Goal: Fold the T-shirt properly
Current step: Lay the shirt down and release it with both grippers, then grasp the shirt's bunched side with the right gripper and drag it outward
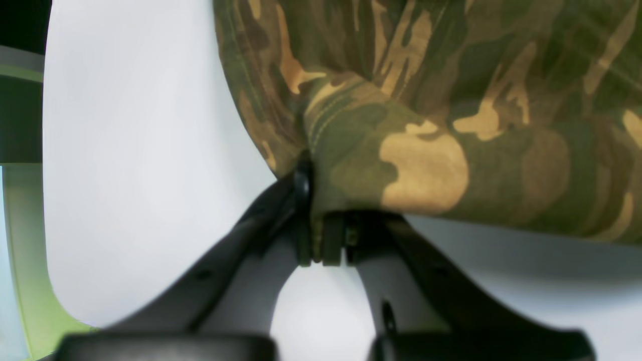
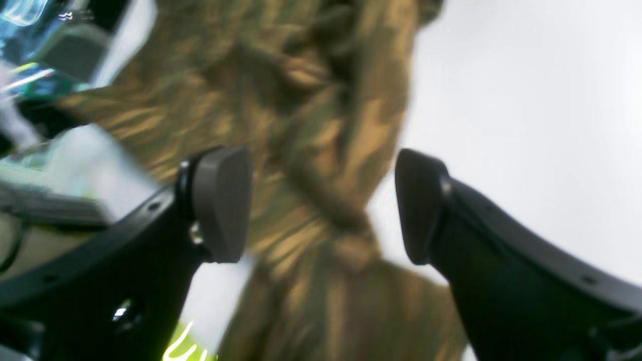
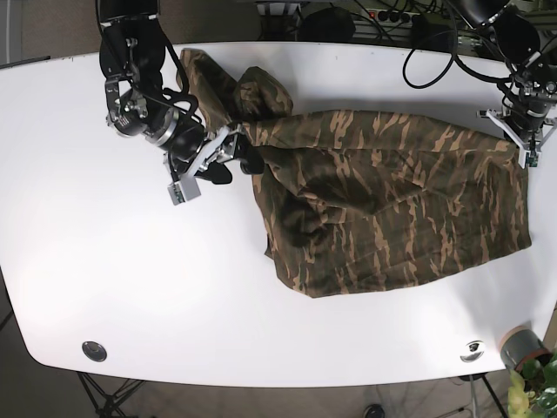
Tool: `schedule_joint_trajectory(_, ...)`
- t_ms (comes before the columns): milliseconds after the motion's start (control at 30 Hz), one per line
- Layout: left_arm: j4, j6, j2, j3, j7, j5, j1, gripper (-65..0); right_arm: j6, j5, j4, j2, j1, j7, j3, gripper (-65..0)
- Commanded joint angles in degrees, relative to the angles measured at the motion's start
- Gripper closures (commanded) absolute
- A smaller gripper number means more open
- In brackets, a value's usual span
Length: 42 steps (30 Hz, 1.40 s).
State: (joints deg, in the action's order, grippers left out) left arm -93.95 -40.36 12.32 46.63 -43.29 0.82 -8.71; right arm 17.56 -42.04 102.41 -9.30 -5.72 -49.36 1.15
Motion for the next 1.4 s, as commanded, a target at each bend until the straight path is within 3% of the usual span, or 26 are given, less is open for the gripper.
schedule_joint_trajectory(0,-0.9,0.4,1.2,0.2,1.1,-0.5,0.4,0.0,-0.02,-1.1,-3.9,0.1,4.1,1.7,-0.3,-43.0)
schedule_joint_trajectory(100,-0.9,0.4,1.2,0.2,1.1,-0.5,0.4,0.0,-0.02,-0.6,-10.8,1.7,9.9,1.9,-0.6,-43.0)
schedule_joint_trajectory(400,-1.1,0.4,1.2,0.4,1.1,-0.5,0.2,0.0,0.06,-0.6,-36.9,1.7,27.8,8.5,-0.1,-43.0)
schedule_joint_trajectory(533,-1.2,0.4,1.2,0.4,1.1,-0.5,0.3,0.0,0.33,2.9,-45.0,2.0,32.8,11.7,0.0,-43.0)
schedule_joint_trajectory(733,-1.2,0.4,1.2,0.4,1.1,-0.5,0.3,0.0,0.15,11.1,-49.4,5.7,34.3,14.9,1.4,-43.0)
schedule_joint_trajectory(1000,-1.2,0.4,1.2,0.4,1.1,-0.5,0.3,0.0,0.15,15.5,-49.6,11.8,32.6,14.9,1.7,-43.0)
schedule_joint_trajectory(1367,-1.0,0.4,1.2,0.3,1.1,-0.5,0.4,0.0,0.15,24.9,-49.6,17.6,30.6,14.9,1.8,-42.8)
